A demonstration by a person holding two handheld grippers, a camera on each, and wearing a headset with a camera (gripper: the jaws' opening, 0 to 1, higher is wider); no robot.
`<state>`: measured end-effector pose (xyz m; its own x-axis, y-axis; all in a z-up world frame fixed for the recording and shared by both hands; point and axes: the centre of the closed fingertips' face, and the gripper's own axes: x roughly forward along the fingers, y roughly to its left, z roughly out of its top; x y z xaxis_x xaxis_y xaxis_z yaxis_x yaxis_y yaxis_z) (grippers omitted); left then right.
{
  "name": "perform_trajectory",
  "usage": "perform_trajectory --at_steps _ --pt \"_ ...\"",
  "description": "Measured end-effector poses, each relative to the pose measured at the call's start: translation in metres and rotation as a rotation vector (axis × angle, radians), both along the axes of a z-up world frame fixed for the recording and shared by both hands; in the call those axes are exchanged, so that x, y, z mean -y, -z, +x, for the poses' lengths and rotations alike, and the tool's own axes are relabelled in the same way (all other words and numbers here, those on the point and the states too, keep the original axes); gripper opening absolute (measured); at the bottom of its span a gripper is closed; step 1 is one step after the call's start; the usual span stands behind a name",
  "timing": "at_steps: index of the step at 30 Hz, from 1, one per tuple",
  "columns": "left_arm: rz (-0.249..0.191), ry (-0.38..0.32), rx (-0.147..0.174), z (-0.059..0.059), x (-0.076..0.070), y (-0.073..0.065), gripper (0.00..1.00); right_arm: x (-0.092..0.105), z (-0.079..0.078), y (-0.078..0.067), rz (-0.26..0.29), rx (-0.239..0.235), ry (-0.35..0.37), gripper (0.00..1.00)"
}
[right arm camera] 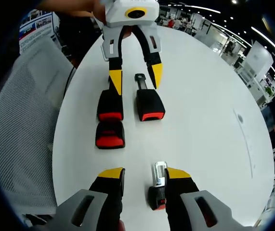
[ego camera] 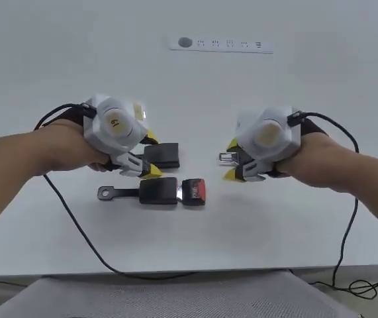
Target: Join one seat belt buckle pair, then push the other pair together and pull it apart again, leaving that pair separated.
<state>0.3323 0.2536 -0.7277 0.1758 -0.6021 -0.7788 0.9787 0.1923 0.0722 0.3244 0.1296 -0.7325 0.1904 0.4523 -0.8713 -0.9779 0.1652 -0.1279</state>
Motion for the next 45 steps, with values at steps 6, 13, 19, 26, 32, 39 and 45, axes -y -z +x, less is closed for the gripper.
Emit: perform_trajectory --at_steps 6,13,19,26,32,39,45 --pt "-0.003 -0.016 -0.003 0.012 -0.002 0.004 0.43 0.022 0.012 0.005 -0.016 -0.011 0.005 0.31" --pt "0.029 -0.003 0.000 0.021 -0.008 0.014 0.44 0.043 0.027 0.009 -0.047 -0.003 0.011 0.33" --pt "0.034 -0.003 -0.009 0.025 -0.007 0.019 0.44 0.055 0.030 0.015 -0.067 -0.018 -0.003 0.33" --pt "0.055 0.029 -0.028 0.026 -0.004 0.025 0.43 0.056 0.025 0.025 -0.098 -0.037 -0.043 0.33" --pt "0.068 0.039 -0.044 0.026 -0.005 0.034 0.39 0.058 0.030 0.037 -0.106 -0.059 -0.054 0.32" --pt "0.080 0.038 -0.046 0.028 -0.007 0.041 0.35 0.056 0.030 0.041 -0.096 -0.094 -0.070 0.32" --pt "0.083 0.059 -0.052 0.026 -0.008 0.040 0.34 0.055 0.030 0.043 -0.085 -0.122 -0.087 0.32"
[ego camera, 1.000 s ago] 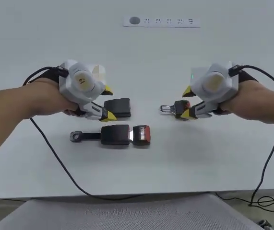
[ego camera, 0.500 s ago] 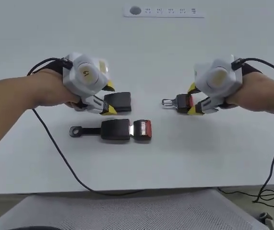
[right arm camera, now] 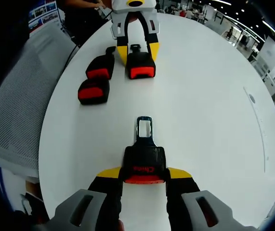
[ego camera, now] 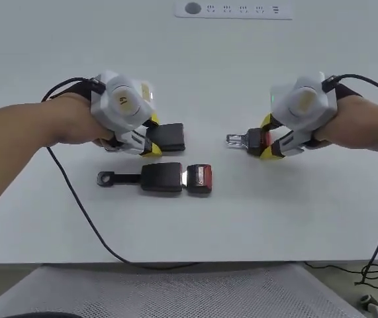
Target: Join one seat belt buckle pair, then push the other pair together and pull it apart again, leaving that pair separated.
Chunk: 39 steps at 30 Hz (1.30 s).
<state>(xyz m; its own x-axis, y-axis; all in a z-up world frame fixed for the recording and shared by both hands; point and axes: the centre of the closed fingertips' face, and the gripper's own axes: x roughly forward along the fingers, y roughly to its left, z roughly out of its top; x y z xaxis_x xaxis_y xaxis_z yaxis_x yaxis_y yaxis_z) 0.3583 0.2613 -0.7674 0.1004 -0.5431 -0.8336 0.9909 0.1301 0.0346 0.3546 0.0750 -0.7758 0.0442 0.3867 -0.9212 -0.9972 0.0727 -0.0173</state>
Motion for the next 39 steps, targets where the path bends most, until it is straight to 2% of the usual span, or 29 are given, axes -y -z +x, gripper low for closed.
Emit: perform_trajectory --at_steps 10,13,23,33,39 --pt "0.010 0.039 0.008 -0.001 0.002 0.000 0.33 0.002 0.001 0.002 -0.012 -0.011 -0.004 0.32" --pt "0.017 0.054 0.012 -0.001 0.003 0.001 0.33 0.001 0.001 0.002 -0.032 0.002 -0.023 0.32" --pt "0.026 0.065 0.011 0.000 0.003 0.003 0.33 -0.024 0.008 0.001 0.002 0.010 -0.017 0.32" --pt "0.033 0.068 0.006 0.000 0.003 0.005 0.33 -0.068 0.004 0.002 0.057 0.000 0.006 0.32" --pt "0.035 0.071 0.005 0.000 0.004 0.005 0.33 -0.080 0.004 0.003 0.064 0.006 -0.003 0.32"
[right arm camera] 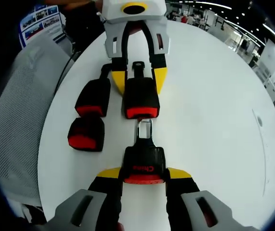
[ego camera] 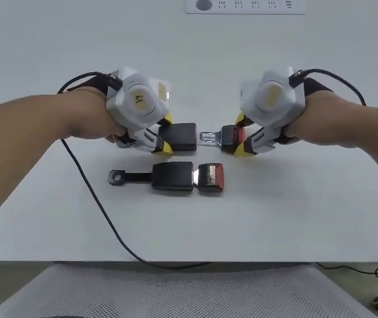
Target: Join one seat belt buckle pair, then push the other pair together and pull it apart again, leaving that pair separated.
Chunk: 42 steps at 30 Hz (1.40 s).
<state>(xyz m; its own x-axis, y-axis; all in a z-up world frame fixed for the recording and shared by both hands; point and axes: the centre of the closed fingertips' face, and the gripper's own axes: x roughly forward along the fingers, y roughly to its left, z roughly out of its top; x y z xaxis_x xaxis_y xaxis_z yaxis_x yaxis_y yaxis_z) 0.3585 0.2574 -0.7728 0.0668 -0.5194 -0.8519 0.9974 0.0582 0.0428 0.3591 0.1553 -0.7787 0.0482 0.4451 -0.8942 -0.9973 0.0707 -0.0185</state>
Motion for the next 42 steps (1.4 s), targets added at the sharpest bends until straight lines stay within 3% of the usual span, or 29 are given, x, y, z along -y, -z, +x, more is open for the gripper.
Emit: perform_trajectory --at_steps 7,11,21,29,36,42 --pt "0.011 0.000 -0.004 0.002 -0.001 0.002 0.33 -0.007 0.001 0.000 -0.030 0.016 -0.052 0.32" --pt "0.008 0.007 -0.004 0.002 -0.001 0.003 0.33 -0.015 -0.002 -0.005 -0.005 0.030 -0.068 0.32" --pt "-0.007 0.005 0.008 0.001 -0.001 0.001 0.32 -0.021 0.001 -0.003 0.028 0.014 -0.025 0.30" --pt "0.008 0.043 -0.007 0.000 0.001 0.001 0.32 -0.024 -0.003 -0.004 0.001 0.017 -0.063 0.29" --pt "-0.013 0.014 0.000 -0.001 0.000 0.000 0.31 -0.037 -0.004 -0.003 0.008 0.025 -0.065 0.29" --pt "-0.010 0.017 0.001 -0.001 0.001 0.000 0.31 -0.036 -0.002 -0.003 0.007 0.022 -0.068 0.29"
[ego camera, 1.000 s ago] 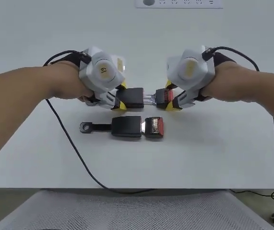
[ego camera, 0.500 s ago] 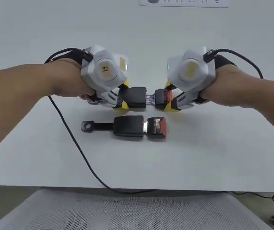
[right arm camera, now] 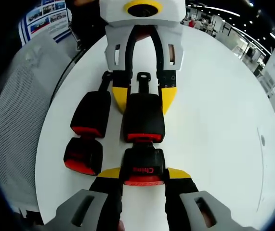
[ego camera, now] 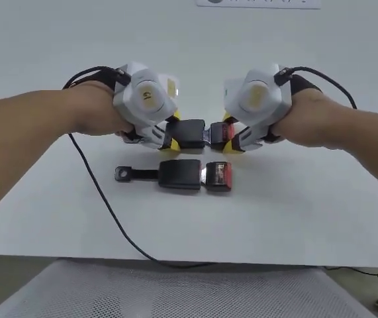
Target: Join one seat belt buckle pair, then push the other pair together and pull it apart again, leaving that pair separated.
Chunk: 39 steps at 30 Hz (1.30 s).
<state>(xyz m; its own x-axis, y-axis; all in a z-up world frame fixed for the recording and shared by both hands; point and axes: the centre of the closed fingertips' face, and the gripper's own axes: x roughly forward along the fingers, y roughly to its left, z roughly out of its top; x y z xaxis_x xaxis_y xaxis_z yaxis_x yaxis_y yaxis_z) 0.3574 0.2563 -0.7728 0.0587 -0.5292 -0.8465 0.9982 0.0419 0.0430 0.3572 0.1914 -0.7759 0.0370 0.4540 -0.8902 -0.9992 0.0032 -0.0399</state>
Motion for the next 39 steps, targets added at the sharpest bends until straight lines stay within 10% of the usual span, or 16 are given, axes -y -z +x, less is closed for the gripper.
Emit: perform_trajectory --at_steps 39 --pt "-0.027 -0.027 0.000 0.0008 -0.0031 -0.0006 0.32 0.0069 0.0001 -0.0004 -0.023 -0.003 0.026 0.31"
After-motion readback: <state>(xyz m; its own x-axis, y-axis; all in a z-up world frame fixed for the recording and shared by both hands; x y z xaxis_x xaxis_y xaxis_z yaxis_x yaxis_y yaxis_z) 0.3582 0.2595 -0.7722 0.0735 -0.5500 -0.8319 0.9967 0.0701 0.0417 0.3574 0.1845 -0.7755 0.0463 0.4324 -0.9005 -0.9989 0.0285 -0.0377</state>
